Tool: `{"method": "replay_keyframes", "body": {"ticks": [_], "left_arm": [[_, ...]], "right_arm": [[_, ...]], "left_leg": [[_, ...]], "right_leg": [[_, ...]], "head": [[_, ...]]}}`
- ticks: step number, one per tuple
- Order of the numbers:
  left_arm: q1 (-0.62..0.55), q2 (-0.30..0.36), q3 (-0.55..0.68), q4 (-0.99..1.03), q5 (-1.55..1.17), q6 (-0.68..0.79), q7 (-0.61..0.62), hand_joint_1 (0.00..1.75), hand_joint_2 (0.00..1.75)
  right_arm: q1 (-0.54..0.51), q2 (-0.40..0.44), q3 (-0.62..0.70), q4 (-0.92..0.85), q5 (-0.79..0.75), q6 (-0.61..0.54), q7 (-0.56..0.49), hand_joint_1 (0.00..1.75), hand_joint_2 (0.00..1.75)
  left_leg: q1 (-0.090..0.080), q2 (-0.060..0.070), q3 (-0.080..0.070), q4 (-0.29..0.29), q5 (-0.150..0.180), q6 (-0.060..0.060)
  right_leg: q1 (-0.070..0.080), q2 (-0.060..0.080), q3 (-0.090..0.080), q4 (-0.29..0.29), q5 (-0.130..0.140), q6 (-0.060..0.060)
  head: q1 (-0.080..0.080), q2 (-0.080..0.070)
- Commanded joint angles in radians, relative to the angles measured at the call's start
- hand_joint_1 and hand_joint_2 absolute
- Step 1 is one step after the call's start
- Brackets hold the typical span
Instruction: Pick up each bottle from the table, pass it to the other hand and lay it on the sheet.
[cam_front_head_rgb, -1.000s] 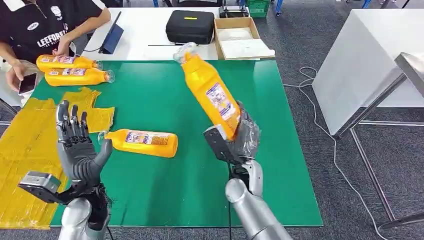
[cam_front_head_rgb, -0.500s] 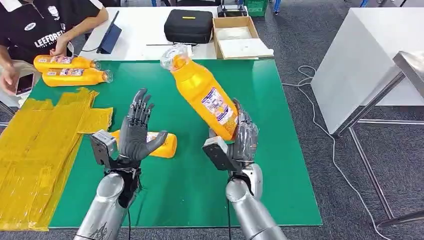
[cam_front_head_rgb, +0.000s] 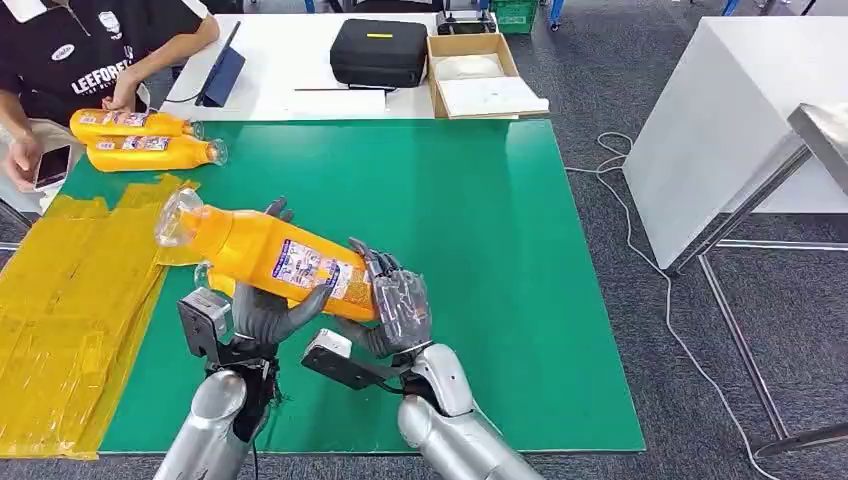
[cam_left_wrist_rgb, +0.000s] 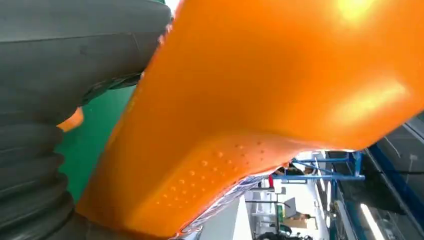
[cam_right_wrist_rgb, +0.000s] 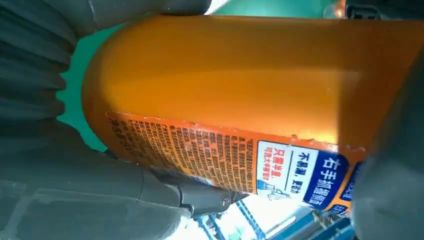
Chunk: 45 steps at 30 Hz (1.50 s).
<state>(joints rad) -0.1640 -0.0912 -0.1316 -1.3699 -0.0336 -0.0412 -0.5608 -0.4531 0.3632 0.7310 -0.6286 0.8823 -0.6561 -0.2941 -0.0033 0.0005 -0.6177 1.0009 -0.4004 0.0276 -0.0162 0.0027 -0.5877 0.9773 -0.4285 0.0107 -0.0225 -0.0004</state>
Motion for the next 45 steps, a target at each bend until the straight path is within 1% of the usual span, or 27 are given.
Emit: {"method": "replay_keyframes", "body": {"ticks": [1, 4, 6, 7, 9, 11, 12, 13, 16, 17, 18, 20, 21, 22, 23, 24, 25, 27, 28, 30, 31, 33, 38, 41, 42, 43, 45], "left_arm": [[0.017, 0.011, 0.033, -0.034, 0.011, -0.006, 0.012, 0.00, 1.75], [0.017, 0.011, 0.033, -0.034, 0.011, -0.006, 0.012, 0.00, 1.75], [0.017, 0.011, 0.033, -0.034, 0.011, -0.006, 0.012, 0.00, 1.75], [0.017, 0.011, 0.033, -0.034, 0.011, -0.006, 0.012, 0.00, 1.75], [0.027, 0.013, 0.039, -0.038, 0.016, -0.010, 0.013, 0.00, 1.75], [0.028, 0.016, 0.042, -0.026, 0.031, -0.028, 0.008, 0.00, 1.75], [0.022, 0.013, 0.046, -0.014, 0.045, -0.044, 0.006, 0.00, 1.75], [0.014, 0.009, 0.049, -0.002, 0.048, -0.048, 0.005, 0.00, 1.75], [-0.021, 0.007, 0.066, 0.021, 0.075, -0.066, 0.006, 0.00, 1.75], [-0.035, 0.007, 0.075, 0.025, 0.092, -0.072, 0.011, 0.00, 1.75], [-0.051, 0.008, 0.091, 0.026, 0.134, -0.097, 0.024, 0.00, 1.75], [-0.059, 0.007, 0.125, 0.017, 0.221, -0.148, 0.049, 0.00, 1.75], [-0.060, 0.007, 0.149, 0.009, 0.283, -0.181, 0.068, 0.00, 1.75], [-0.063, 0.008, 0.165, 0.009, 0.354, -0.229, 0.095, 0.00, 1.75], [-0.068, 0.010, 0.178, 0.017, 0.433, -0.280, 0.131, 0.00, 1.75], [-0.079, 0.015, 0.194, 0.034, 0.506, -0.320, 0.166, 0.00, 1.75], [-0.079, 0.015, 0.194, 0.034, 0.506, -0.320, 0.166, 0.00, 1.75], [-0.098, 0.016, 0.208, 0.068, 0.561, -0.342, 0.188, 0.00, 1.75], [-0.107, 0.016, 0.214, 0.080, 0.583, -0.349, 0.198, 0.00, 1.75], [-0.135, 0.016, 0.231, 0.124, 0.637, -0.351, 0.221, 0.00, 1.75], [-0.144, 0.016, 0.234, 0.138, 0.652, -0.351, 0.226, 0.00, 1.75], [-0.156, 0.015, 0.238, 0.157, 0.671, -0.353, 0.231, 0.00, 1.75], [-0.161, 0.016, 0.235, 0.165, 0.675, -0.354, 0.232, 0.00, 1.75], [-0.173, 0.013, 0.224, 0.176, 0.682, -0.355, 0.234, 0.02, 1.75], [-0.175, 0.012, 0.222, 0.178, 0.682, -0.354, 0.234, 1.40, 1.75], [-0.179, 0.008, 0.216, 0.181, 0.683, -0.354, 0.231, 1.75, 1.75], [-0.182, 0.004, 0.210, 0.181, 0.685, -0.354, 0.227, 1.75, 1.75]], "right_arm": [[-0.065, -0.014, 0.300, 0.125, 0.097, -0.042, 0.092, 1.75, 1.75], [-0.065, -0.014, 0.300, 0.125, 0.097, -0.042, 0.092, 1.75, 1.75], [-0.065, -0.014, 0.300, 0.125, 0.097, -0.042, 0.092, 1.75, 1.75], [-0.065, -0.014, 0.300, 0.125, 0.097, -0.042, 0.092, 1.75, 1.75], [-0.071, -0.014, 0.313, 0.131, 0.123, -0.042, 0.107, 1.75, 1.75], [-0.067, -0.014, 0.298, 0.130, 0.180, -0.042, 0.127, 1.75, 1.75], [-0.063, -0.014, 0.283, 0.131, 0.236, -0.042, 0.142, 1.75, 1.75], [-0.059, -0.014, 0.277, 0.132, 0.274, -0.042, 0.154, 1.75, 1.75], [-0.055, -0.014, 0.280, 0.134, 0.376, -0.042, 0.186, 1.75, 1.75], [-0.053, -0.014, 0.286, 0.145, 0.364, -0.042, 0.178, 1.75, 1.75], [-0.058, -0.014, 0.309, 0.157, 0.330, -0.042, 0.170, 1.75, 1.75], [-0.066, -0.014, 0.352, 0.161, 0.292, -0.042, 0.170, 1.75, 1.75], [-0.072, -0.014, 0.379, 0.160, 0.264, -0.042, 0.173, 1.75, 1.75], [-0.077, -0.014, 0.399, 0.159, 0.243, -0.042, 0.173, 1.75, 1.75], [-0.080, -0.014, 0.416, 0.157, 0.227, -0.042, 0.170, 1.75, 1.75], [-0.084, -0.014, 0.429, 0.155, 0.219, -0.042, 0.173, 1.75, 1.75], [-0.084, -0.014, 0.429, 0.155, 0.219, -0.042, 0.173, 1.75, 1.75], [-0.090, -0.014, 0.436, 0.159, 0.204, -0.042, 0.171, 1.75, 1.75], [-0.093, -0.014, 0.440, 0.159, 0.200, -0.042, 0.171, 1.75, 1.75], [-0.103, -0.014, 0.454, 0.163, 0.175, -0.042, 0.176, 1.75, 1.75], [-0.107, -0.014, 0.458, 0.162, 0.166, -0.042, 0.179, 1.75, 1.75], [-0.111, -0.014, 0.461, 0.163, 0.157, -0.042, 0.181, 1.75, 1.75], [-0.114, -0.014, 0.462, 0.164, 0.152, -0.042, 0.182, 1.75, 1.75], [-0.118, -0.014, 0.457, 0.169, 0.143, -0.042, 0.180, 1.75, 1.75], [-0.119, -0.014, 0.455, 0.170, 0.142, -0.042, 0.180, 1.75, 1.75], [-0.119, -0.014, 0.450, 0.173, 0.140, -0.042, 0.179, 1.75, 1.75], [-0.120, -0.014, 0.444, 0.176, 0.142, -0.042, 0.181, 1.75, 1.75]], "left_leg": [[0.001, 0.000, 0.003, 0.000, -0.001, -0.002], [0.001, -0.001, 0.005, -0.001, -0.002, -0.003], [0.000, -0.003, 0.002, 0.000, 0.000, -0.002], [0.001, -0.005, 0.006, -0.001, -0.001, -0.004], [0.000, -0.003, 0.003, -0.001, 0.000, -0.002], [0.000, -0.002, 0.003, -0.001, 0.000, -0.002], [0.001, -0.003, 0.005, -0.001, -0.001, -0.003], [0.000, -0.003, 0.003, -0.001, 0.000, -0.002], [0.001, -0.006, 0.003, -0.001, 0.000, -0.003], [0.001, -0.007, 0.004, -0.001, 0.000, -0.003], [0.001, -0.006, 0.002, -0.001, 0.000, -0.002], [0.001, -0.007, 0.005, -0.001, 0.000, -0.003], [0.001, -0.004, 0.002, 0.000, 0.000, -0.002], [0.001, -0.007, 0.005, -0.001, 0.000, -0.004], [0.001, -0.005, 0.003, 0.000, 0.000, -0.003], [0.001, -0.006, 0.004, 0.000, 0.000, -0.003], [0.001, -0.003, 0.002, 0.000, 0.000, -0.002], [0.001, -0.006, 0.005, -0.001, 0.000, -0.004], [0.001, -0.005, 0.002, -0.001, 0.000, -0.002], [0.001, -0.007, 0.005, -0.002, 0.000, -0.004], [0.001, -0.005, 0.002, -0.001, 0.001, -0.002], [0.001, -0.008, 0.004, -0.001, 0.001, -0.003], [0.001, -0.008, 0.006, -0.001, 0.000, -0.004], [0.001, -0.005, 0.002, -0.001, 0.001, -0.002], [0.001, -0.005, 0.003, -0.001, 0.000, -0.003], [0.001, -0.006, 0.004, -0.001, 0.000, -0.003], [0.001, -0.007, 0.004, -0.001, 0.000, -0.003]], "right_leg": [[0.001, 0.000, 0.003, -0.001, -0.001, -0.001], [0.001, -0.001, 0.006, -0.002, -0.002, -0.002], [0.001, -0.003, 0.002, -0.002, -0.001, -0.001], [0.001, -0.005, 0.007, -0.003, -0.002, -0.002], [0.001, -0.003, 0.003, -0.002, -0.001, -0.001], [0.001, -0.002, 0.003, -0.002, -0.001, -0.001], [0.001, -0.003, 0.005, -0.002, -0.001, -0.002], [0.001, -0.003, 0.002, -0.001, -0.001, -0.001], [0.001, -0.006, 0.004, -0.002, -0.001, -0.002], [0.002, -0.007, 0.005, -0.003, -0.002, -0.002], [0.001, -0.006, 0.002, -0.002, -0.001, -0.001], [0.002, -0.008, 0.005, -0.003, -0.002, -0.002], [0.002, -0.005, 0.001, -0.002, -0.001, -0.001], [0.002, -0.007, 0.006, -0.003, -0.002, -0.002], [0.002, -0.005, 0.002, -0.002, -0.001, -0.002], [0.002, -0.005, 0.003, -0.002, -0.001, -0.002], [0.002, -0.002, 0.000, -0.002, -0.001, -0.001], [0.002, -0.006, 0.005, -0.003, -0.002, -0.002], [0.002, -0.004, 0.001, -0.002, -0.001, -0.001], [0.002, -0.007, 0.005, -0.003, -0.002, -0.002], [0.002, -0.004, 0.001, -0.002, -0.001, -0.001], [0.002, -0.007, 0.004, -0.002, -0.002, -0.002], [0.002, -0.007, 0.006, -0.003, -0.002, -0.002], [0.002, -0.004, 0.001, -0.002, -0.001, -0.001], [0.002, -0.004, 0.003, -0.002, -0.002, -0.002], [0.002, -0.006, 0.004, -0.003, -0.002, -0.002], [0.002, -0.006, 0.004, -0.002, -0.002, -0.002]], "head": [[0.000, 0.000], [0.000, 0.000], [0.000, 0.000], [0.000, 0.000], [0.000, 0.000], [0.000, 0.000], [0.000, 0.000], [0.000, 0.000], [0.000, 0.000], [0.000, 0.000], [0.000, 0.000], [0.000, 0.000], [0.000, 0.000], [0.000, 0.000], [0.000, 0.000], [0.000, 0.000], [0.000, 0.000], [0.000, 0.000], [0.000, 0.000], [0.000, 0.000], [0.000, 0.000], [0.000, 0.000], [0.000, 0.000], [0.001, 0.000], [0.000, 0.000], [0.000, 0.000], [0.000, 0.000]]}}
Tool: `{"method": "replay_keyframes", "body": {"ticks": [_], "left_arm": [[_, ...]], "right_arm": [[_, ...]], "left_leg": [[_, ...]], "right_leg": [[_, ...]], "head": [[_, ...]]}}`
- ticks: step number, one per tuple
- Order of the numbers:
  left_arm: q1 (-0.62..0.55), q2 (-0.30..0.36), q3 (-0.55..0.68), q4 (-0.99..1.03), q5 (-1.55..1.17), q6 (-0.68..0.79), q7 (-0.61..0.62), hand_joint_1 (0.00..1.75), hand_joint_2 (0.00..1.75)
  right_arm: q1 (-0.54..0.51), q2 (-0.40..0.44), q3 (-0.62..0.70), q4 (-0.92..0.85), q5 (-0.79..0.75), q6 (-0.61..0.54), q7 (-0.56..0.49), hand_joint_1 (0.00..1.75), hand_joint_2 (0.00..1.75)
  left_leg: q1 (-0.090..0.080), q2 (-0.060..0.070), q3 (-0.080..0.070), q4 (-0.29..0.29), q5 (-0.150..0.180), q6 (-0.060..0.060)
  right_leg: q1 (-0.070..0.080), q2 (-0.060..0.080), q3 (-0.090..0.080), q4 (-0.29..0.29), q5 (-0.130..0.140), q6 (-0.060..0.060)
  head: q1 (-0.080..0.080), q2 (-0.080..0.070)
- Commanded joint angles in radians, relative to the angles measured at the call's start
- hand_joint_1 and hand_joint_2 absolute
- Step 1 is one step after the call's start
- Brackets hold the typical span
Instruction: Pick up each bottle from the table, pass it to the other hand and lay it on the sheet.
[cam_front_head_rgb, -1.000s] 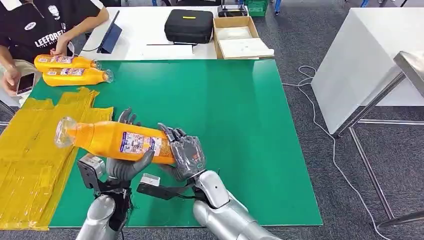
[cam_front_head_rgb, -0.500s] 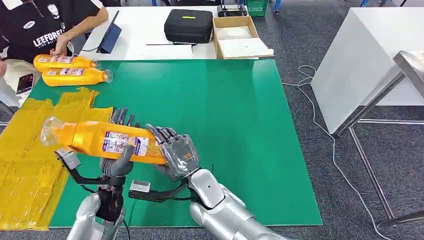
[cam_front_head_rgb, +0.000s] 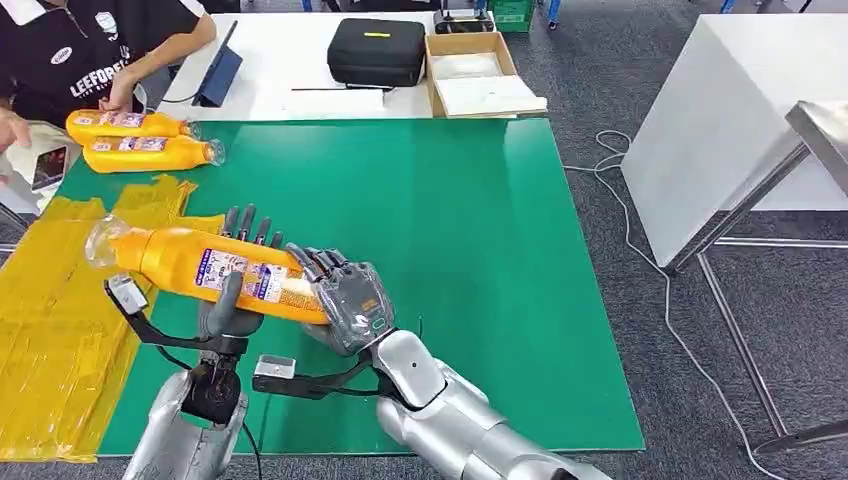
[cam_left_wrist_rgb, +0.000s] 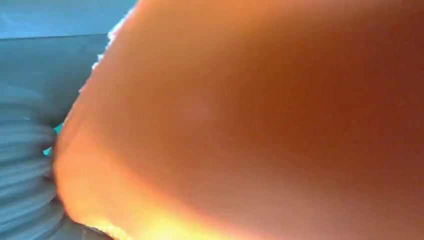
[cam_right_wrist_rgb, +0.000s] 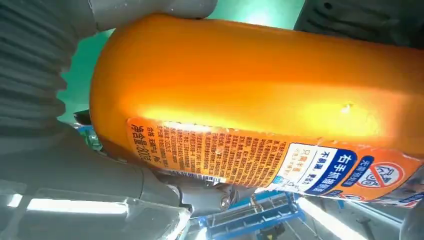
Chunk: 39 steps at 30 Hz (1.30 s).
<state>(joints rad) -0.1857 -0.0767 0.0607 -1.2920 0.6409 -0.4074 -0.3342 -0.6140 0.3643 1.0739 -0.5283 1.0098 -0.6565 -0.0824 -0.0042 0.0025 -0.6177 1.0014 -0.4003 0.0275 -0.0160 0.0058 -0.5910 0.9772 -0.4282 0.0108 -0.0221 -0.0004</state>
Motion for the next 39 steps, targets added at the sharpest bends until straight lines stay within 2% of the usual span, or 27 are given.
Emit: {"method": "replay_keyframes", "body": {"ticks": [1, 6, 7, 14, 28, 32, 34, 35, 39], "left_arm": [[-0.162, -0.012, 0.015, 0.101, 0.011, 0.014, -0.001, 1.75, 1.75], [-0.166, -0.012, 0.009, 0.091, 0.013, 0.019, -0.004, 1.75, 1.75], [-0.166, -0.012, 0.009, 0.091, 0.013, 0.019, -0.004, 1.75, 1.75], [-0.166, -0.011, 0.010, 0.085, 0.013, 0.030, -0.010, 1.75, 1.75], [-0.168, -0.013, 0.004, 0.084, 0.012, 0.040, -0.012, 1.75, 1.75], [-0.166, -0.014, -0.002, 0.072, 0.012, 0.059, -0.016, 1.75, 1.75], [-0.160, -0.014, 0.001, 0.060, 0.013, 0.068, -0.018, 1.75, 1.75], [-0.154, -0.014, 0.006, 0.049, 0.011, 0.078, -0.021, 1.75, 1.75], [-0.145, -0.011, 0.019, 0.031, -0.003, 0.100, -0.027, 1.75, 1.75]], "right_arm": [[0.042, -0.015, 0.096, 0.078, 0.017, -0.042, -0.029, 1.75, 1.75], [0.048, -0.015, 0.076, 0.077, 0.031, -0.042, -0.024, 1.75, 1.75], [0.048, -0.015, 0.076, 0.077, 0.031, -0.042, -0.024, 1.75, 1.75], [0.055, -0.015, 0.060, 0.079, 0.049, -0.042, -0.021, 1.75, 1.75], [0.053, -0.015, 0.050, 0.082, 0.049, -0.042, -0.016, 1.75, 1.75], [0.066, -0.015, -0.012, 0.065, 0.056, -0.042, -0.037, 1.75, 1.75], [0.086, -0.015, -0.085, 0.023, 0.082, -0.042, -0.063, 1.71, 1.75], [0.102, -0.015, -0.135, -0.007, 0.088, -0.042, -0.096, 0.00, 1.75], [0.132, -0.015, -0.226, -0.089, 0.016, -0.042, -0.202, 0.00, 1.75]], "left_leg": [[0.002, -0.006, 0.002, -0.001, 0.000, -0.002], [0.002, -0.006, 0.001, -0.001, 0.001, -0.002], [0.002, -0.010, 0.005, -0.001, 0.000, -0.004], [0.002, -0.002, 0.001, -0.001, 0.000, -0.002], [0.002, -0.005, 0.004, -0.001, 0.000, -0.003], [0.002, -0.005, 0.003, -0.001, 0.000, -0.003], [0.002, -0.005, 0.003, -0.001, 0.000, -0.003], [0.002, -0.006, 0.004, -0.001, 0.000, -0.003], [0.002, -0.002, 0.003, -0.001, 0.000, -0.002]], "right_leg": [[0.002, -0.006, 0.004, -0.002, -0.001, -0.001], [0.002, -0.007, 0.004, -0.002, -0.001, -0.001], [0.002, -0.011, 0.009, -0.003, -0.003, -0.002], [0.002, -0.005, 0.003, -0.002, -0.001, -0.001], [0.002, -0.008, 0.007, -0.002, -0.002, -0.002], [0.002, -0.008, 0.006, -0.002, -0.002, -0.002], [0.002, -0.008, 0.006, -0.002, -0.002, -0.002], [0.002, -0.009, 0.007, -0.002, -0.002, -0.002], [0.002, -0.005, 0.005, -0.002, -0.001, -0.002]], "head": [[0.000, 0.000], [0.000, 0.000], [0.000, 0.000], [0.000, 0.000], [0.000, 0.000], [0.000, 0.000], [0.000, 0.000], [0.000, 0.000], [0.000, 0.000]]}}
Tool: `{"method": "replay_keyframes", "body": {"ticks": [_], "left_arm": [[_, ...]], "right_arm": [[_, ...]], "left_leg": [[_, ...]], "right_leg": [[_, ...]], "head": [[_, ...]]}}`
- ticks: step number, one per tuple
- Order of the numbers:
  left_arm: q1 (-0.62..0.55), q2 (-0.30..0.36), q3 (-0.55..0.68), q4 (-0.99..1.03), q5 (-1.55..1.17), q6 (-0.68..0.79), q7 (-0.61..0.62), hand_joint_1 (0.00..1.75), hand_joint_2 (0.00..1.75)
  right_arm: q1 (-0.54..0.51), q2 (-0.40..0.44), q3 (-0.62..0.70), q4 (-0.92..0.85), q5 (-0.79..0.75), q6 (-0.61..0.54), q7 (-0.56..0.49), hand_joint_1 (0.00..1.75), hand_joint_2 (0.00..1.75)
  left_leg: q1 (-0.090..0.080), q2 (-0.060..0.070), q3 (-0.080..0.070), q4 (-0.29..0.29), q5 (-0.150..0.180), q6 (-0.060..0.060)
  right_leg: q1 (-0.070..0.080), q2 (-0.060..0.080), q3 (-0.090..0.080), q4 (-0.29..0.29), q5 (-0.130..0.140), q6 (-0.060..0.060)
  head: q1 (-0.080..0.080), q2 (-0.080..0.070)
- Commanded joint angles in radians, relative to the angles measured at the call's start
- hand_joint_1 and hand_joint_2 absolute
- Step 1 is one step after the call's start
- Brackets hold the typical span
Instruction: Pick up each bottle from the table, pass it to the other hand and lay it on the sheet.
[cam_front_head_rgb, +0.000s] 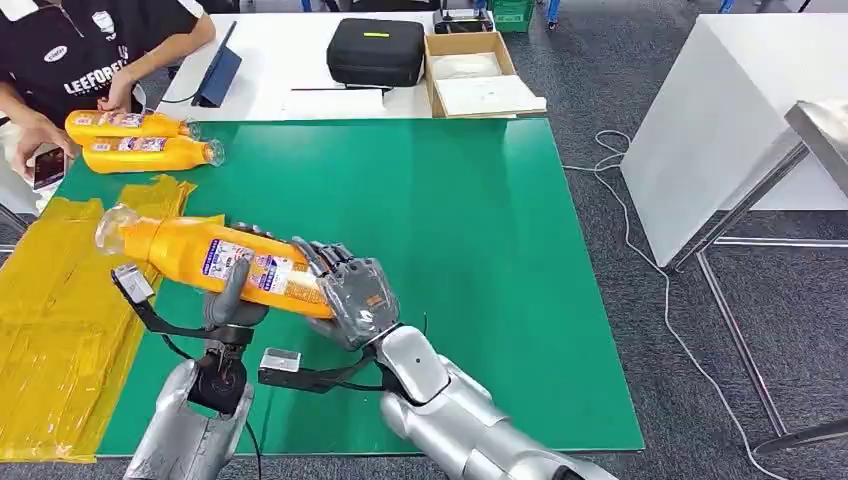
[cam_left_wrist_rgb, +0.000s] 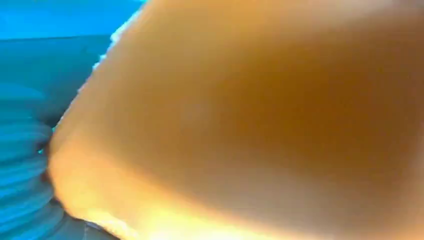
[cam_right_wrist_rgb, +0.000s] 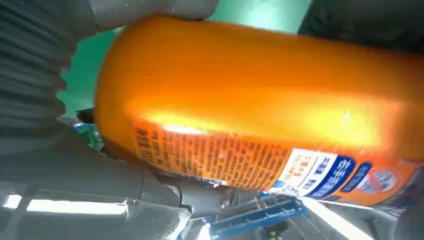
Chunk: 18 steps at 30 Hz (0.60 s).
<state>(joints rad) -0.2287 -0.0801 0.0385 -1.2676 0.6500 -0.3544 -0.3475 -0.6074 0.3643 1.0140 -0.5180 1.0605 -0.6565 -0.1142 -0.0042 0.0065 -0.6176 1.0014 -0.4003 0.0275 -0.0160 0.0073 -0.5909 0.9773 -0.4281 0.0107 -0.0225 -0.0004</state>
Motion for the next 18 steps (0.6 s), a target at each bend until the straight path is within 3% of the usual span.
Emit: {"method": "replay_keyframes", "body": {"ticks": [1, 10, 12, 18], "left_arm": [[-0.101, -0.007, 0.044, 0.006, -0.013, 0.050, -0.014, 1.75, 1.75], [-0.119, 0.008, 0.052, 0.011, -0.153, 0.137, -0.111, 1.75, 1.75], [-0.119, 0.008, 0.052, 0.011, -0.153, 0.137, -0.111, 1.75, 1.75], [-0.082, 0.031, 0.063, -0.104, -0.566, 0.483, -0.225, 1.75, 1.75]], "right_arm": [[0.133, -0.015, -0.188, -0.122, -0.048, -0.042, -0.193, 0.00, 1.75], [0.183, -0.015, -0.301, -0.256, -0.236, -0.042, -0.377, 0.00, 1.75], [0.183, -0.015, -0.301, -0.256, -0.236, -0.042, -0.377, 0.00, 1.75], [0.262, -0.026, -0.286, -0.398, -0.456, -0.042, -0.514, 0.00, 1.75]], "left_leg": [[0.002, -0.005, 0.001, 0.000, 0.000, -0.002], [0.002, -0.007, 0.001, 0.000, 0.000, -0.002], [0.002, -0.007, 0.001, 0.000, 0.000, -0.002], [0.002, -0.005, 0.002, 0.000, -0.001, -0.003]], "right_leg": [[0.001, -0.005, 0.003, -0.001, -0.001, -0.001], [0.000, -0.004, 0.004, 0.000, -0.001, -0.001], [0.001, -0.004, 0.004, 0.000, -0.001, -0.001], [0.001, -0.002, 0.005, -0.001, 0.000, -0.004]], "head": [[0.001, 0.000], [0.000, 0.000], [0.001, 0.000], [0.001, 0.000]]}}
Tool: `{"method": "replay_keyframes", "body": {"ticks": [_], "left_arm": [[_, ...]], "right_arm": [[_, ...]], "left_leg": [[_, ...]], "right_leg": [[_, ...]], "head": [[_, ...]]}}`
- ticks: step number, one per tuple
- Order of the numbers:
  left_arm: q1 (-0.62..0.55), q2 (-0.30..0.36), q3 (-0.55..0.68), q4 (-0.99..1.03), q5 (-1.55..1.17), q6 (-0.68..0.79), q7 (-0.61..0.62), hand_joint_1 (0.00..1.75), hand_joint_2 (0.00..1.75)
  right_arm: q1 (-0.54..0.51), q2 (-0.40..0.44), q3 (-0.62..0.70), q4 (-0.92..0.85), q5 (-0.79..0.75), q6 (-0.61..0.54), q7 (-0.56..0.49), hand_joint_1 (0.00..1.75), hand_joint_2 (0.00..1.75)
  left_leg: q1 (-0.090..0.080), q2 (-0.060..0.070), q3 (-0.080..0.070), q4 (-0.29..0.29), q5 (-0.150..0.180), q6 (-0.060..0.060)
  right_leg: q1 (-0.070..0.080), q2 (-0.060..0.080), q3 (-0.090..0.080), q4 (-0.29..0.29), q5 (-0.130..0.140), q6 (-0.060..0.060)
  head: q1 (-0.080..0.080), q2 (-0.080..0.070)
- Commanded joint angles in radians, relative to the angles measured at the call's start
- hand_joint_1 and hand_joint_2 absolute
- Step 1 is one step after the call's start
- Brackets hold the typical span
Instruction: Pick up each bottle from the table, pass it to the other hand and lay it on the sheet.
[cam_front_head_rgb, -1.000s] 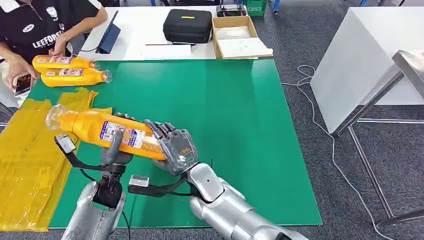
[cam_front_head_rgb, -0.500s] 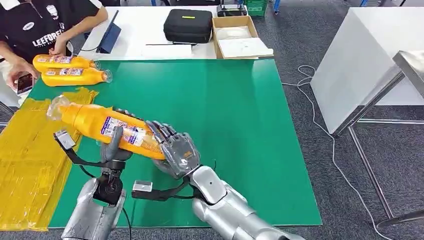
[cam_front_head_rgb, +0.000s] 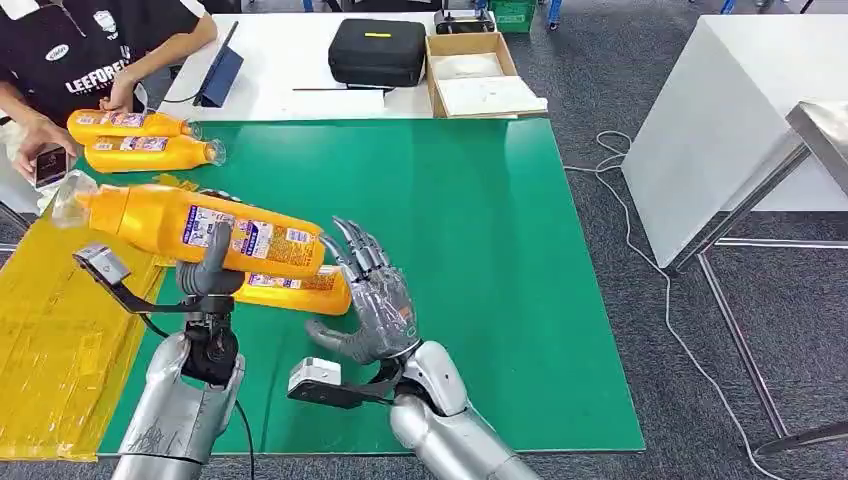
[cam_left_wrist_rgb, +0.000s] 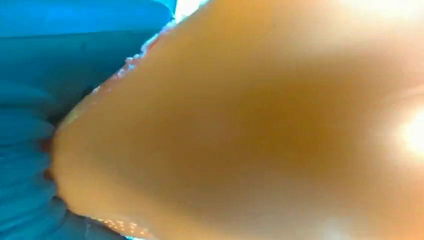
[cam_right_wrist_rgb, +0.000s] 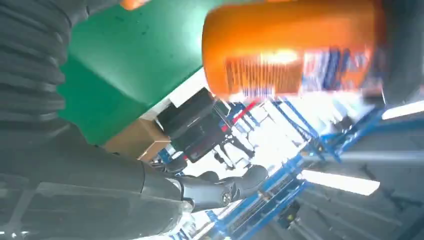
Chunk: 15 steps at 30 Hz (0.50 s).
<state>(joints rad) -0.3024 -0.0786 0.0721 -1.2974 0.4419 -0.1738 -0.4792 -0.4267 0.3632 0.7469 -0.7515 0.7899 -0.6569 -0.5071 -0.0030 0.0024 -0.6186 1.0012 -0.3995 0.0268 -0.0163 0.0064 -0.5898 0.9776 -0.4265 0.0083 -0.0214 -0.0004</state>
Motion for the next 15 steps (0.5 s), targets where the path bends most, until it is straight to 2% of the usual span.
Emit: {"method": "replay_keyframes", "body": {"ticks": [1, 5, 9, 10, 11, 13, 14, 15], "left_arm": [[-0.006, 0.035, 0.028, -0.078, -0.409, 0.345, -0.101, 1.75, 1.75], [-0.014, 0.101, 0.010, -0.021, -0.865, 0.741, -0.113, 1.75, 1.75], [-0.027, 0.116, 0.016, 0.011, -0.885, 0.751, -0.116, 1.75, 1.75], [-0.027, 0.116, 0.016, 0.011, -0.885, 0.751, -0.116, 1.75, 1.75], [-0.031, 0.113, 0.014, 0.016, -0.886, 0.752, -0.118, 1.75, 1.75], [-0.031, 0.113, 0.014, 0.016, -0.886, 0.752, -0.118, 1.75, 1.75], [-0.032, 0.140, -0.004, 0.048, -1.061, 0.869, -0.071, 1.75, 1.75], [-0.027, 0.109, 0.127, 0.029, -1.319, 0.872, -0.049, 1.75, 1.75]], "right_arm": [[0.091, -0.041, -0.003, -0.197, -0.216, -0.041, -0.121, 0.00, 1.75], [0.174, -0.144, 0.043, -0.446, -0.326, -0.041, -0.107, 0.00, 1.75], [0.185, -0.164, 0.052, -0.479, -0.328, -0.041, -0.098, 0.00, 1.75], [0.185, -0.164, 0.052, -0.479, -0.328, -0.041, -0.098, 0.00, 1.75], [0.182, -0.160, 0.050, -0.469, -0.329, -0.041, -0.097, 0.00, 1.75], [0.182, -0.160, 0.050, -0.469, -0.329, -0.041, -0.097, 0.00, 1.75], [0.196, -0.155, 0.030, -0.475, -0.331, -0.041, -0.112, 0.00, 1.75], [0.218, -0.169, 0.024, -0.506, -0.346, -0.041, -0.113, 0.00, 1.75]], "left_leg": [[0.001, -0.001, 0.004, 0.000, -0.002, -0.003], [0.001, -0.002, 0.004, -0.001, -0.001, -0.002], [0.001, -0.003, 0.002, -0.001, 0.000, -0.002], [0.001, -0.004, 0.007, -0.002, -0.002, -0.004], [0.001, -0.002, 0.003, -0.001, -0.001, -0.002], [0.001, -0.002, 0.004, -0.001, -0.001, -0.003], [0.001, -0.002, 0.002, -0.001, 0.000, -0.002], [0.002, -0.003, 0.005, -0.001, -0.001, -0.004]], "right_leg": [[0.001, -0.002, 0.005, -0.001, -0.002, -0.002], [0.001, -0.003, 0.005, -0.002, -0.002, -0.002], [0.000, -0.003, 0.003, -0.002, -0.001, -0.001], [0.001, -0.004, 0.009, -0.003, -0.002, -0.002], [0.001, -0.002, 0.003, -0.002, -0.001, -0.001], [0.001, -0.002, 0.004, -0.002, -0.001, -0.002], [0.001, -0.002, 0.002, -0.002, -0.001, -0.001], [0.001, -0.004, 0.007, -0.003, -0.001, -0.002]], "head": [[0.000, 0.000], [-0.001, 0.000], [-0.001, 0.000], [0.000, 0.000], [-0.001, 0.000], [-0.001, 0.000], [-0.001, 0.000], [0.000, 0.000]]}}
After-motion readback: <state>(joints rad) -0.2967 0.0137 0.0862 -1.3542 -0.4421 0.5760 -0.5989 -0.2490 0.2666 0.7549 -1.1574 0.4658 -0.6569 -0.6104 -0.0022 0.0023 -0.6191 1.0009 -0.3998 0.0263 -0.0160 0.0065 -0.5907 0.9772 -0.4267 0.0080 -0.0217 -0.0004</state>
